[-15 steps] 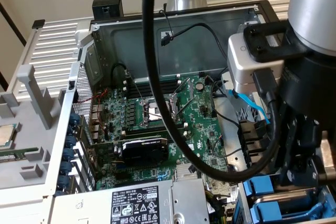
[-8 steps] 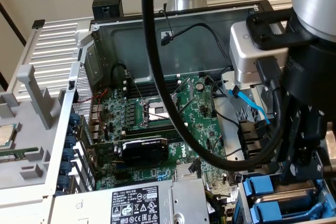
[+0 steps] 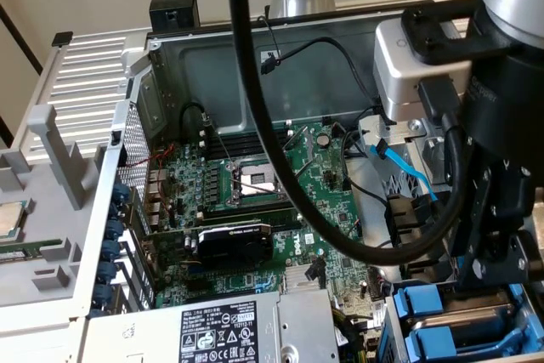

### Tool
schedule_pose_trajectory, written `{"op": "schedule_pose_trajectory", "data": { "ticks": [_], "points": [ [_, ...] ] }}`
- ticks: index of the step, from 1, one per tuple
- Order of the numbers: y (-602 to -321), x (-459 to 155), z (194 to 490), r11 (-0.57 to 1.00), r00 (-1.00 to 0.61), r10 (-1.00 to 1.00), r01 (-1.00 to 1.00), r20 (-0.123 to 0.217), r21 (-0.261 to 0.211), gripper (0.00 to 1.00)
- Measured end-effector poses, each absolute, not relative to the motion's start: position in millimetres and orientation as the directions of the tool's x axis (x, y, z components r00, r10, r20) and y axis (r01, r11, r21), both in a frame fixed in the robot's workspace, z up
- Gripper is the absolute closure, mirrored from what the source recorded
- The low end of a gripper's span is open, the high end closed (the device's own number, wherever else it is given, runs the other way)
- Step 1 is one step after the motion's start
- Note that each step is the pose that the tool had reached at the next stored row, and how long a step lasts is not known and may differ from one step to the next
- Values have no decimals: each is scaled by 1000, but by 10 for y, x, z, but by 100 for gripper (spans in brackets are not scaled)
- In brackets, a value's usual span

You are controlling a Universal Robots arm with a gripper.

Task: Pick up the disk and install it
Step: 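Insert the second disk wire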

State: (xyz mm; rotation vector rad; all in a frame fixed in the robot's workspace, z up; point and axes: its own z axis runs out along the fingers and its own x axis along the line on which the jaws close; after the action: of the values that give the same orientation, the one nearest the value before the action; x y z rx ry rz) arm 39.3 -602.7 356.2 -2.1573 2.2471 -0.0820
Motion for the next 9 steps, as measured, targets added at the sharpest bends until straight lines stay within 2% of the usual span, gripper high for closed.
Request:
{"op": "schedule_pose_trajectory", "data": {
  "ticks": [9],
  "points": [
    [-6027,393,3563,40,-41,-999,-998,18,-55,69]
  ]
}}
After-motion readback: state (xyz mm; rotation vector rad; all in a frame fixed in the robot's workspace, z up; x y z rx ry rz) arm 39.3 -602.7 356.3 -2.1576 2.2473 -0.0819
